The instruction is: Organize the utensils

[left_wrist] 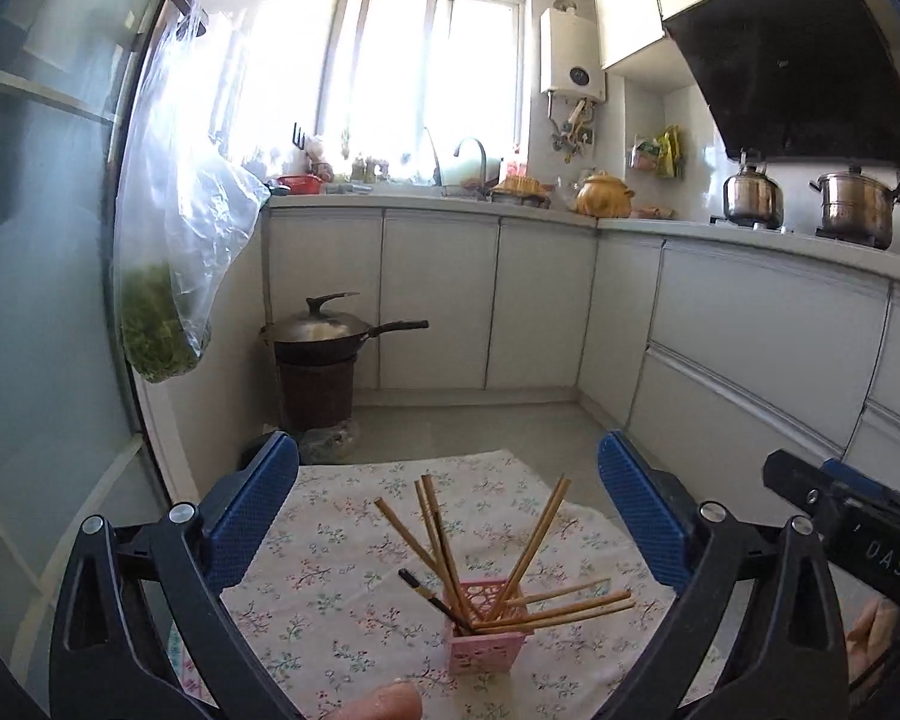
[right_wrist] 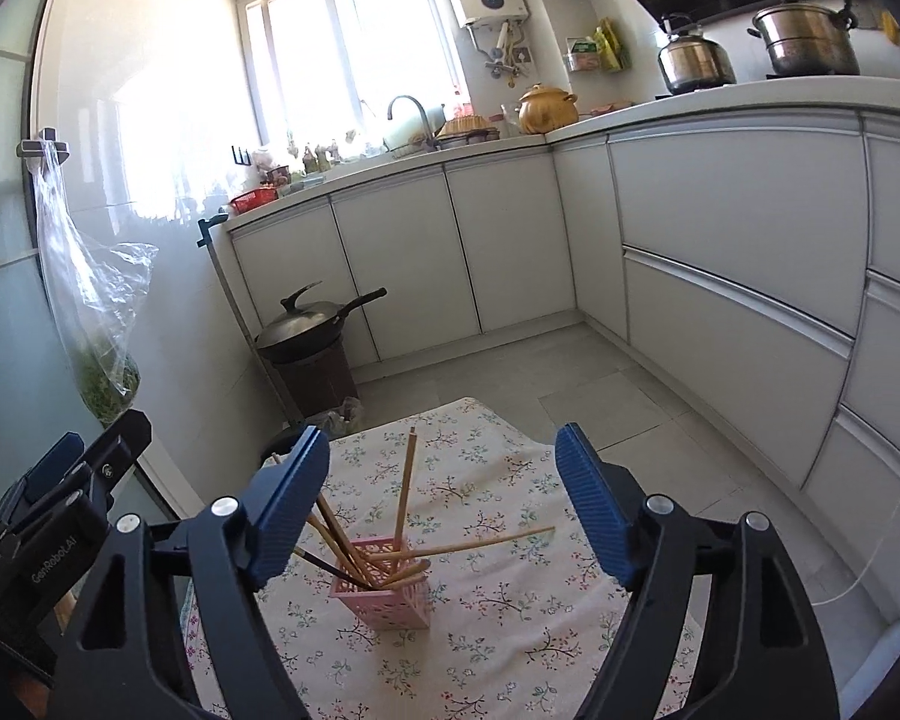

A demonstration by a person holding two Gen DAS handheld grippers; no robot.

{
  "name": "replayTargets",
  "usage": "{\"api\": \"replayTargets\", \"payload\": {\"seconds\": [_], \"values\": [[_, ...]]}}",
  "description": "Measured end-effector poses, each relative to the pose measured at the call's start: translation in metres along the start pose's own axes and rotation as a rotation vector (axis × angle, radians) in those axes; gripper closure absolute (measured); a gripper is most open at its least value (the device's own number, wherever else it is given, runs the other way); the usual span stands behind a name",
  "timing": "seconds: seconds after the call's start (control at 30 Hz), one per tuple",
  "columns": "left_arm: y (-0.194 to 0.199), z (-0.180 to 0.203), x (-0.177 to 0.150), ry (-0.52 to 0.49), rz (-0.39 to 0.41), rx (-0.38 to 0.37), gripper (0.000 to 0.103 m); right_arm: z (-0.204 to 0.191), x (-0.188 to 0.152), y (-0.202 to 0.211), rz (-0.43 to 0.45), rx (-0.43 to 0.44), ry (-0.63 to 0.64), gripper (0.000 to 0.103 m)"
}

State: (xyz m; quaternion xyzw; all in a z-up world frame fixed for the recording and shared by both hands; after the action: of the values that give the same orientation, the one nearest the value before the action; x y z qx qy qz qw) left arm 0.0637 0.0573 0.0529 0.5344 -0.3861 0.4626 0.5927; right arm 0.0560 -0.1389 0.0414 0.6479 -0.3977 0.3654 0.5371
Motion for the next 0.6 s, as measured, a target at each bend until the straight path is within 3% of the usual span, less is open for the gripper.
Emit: {"api": "replayTargets", "payload": {"seconds": [0.07,0.17,0.23,0.4,0.47,0.6], "values": [[-0.003,0.003,-0.004,-0.027,-0.019,0.003,0.007,0.011,-0.004,-0.002,-0.017,0.003,-0.035,0.021],[0.0,-0.003,-0.003,0.012,-0.016,-0.019,0.007,0.037,-0.012,-0.016,-0.095,0.057,-0.164,0.018],[0.0,-0.007,-0.002,0.038,-0.032,-0.051,0.007,0.06,-0.029,-0.039,-0.203,0.138,-0.316,0.017],[-0.001,-0.018,0.0,0.096,-0.067,-0.095,0.007,0.111,-0.126,-0.141,-0.61,0.356,-0.934,0.019],[-0.002,-0.02,-0.002,0.095,-0.067,-0.092,0.007,0.116,-0.156,-0.172,-0.673,0.388,-1.087,0.026],[-0.011,-0.026,-0.009,0.091,-0.091,-0.083,0.007,0.112,-0.178,-0.218,-0.712,0.357,-1.162,0.04]]}}
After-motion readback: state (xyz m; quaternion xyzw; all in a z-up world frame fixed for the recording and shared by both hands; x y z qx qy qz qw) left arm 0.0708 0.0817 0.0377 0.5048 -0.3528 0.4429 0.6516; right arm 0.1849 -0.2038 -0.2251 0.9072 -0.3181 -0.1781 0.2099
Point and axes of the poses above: each gripper's, at about its wrist camera, not at the fingertips, and y roughly against the way its jaws point, z to its right, x to its top, the point moved 6 cm from there along -y, roughly the way its jaws point, and after that the axes turned 6 degrees about y, right-handed, at the moved point
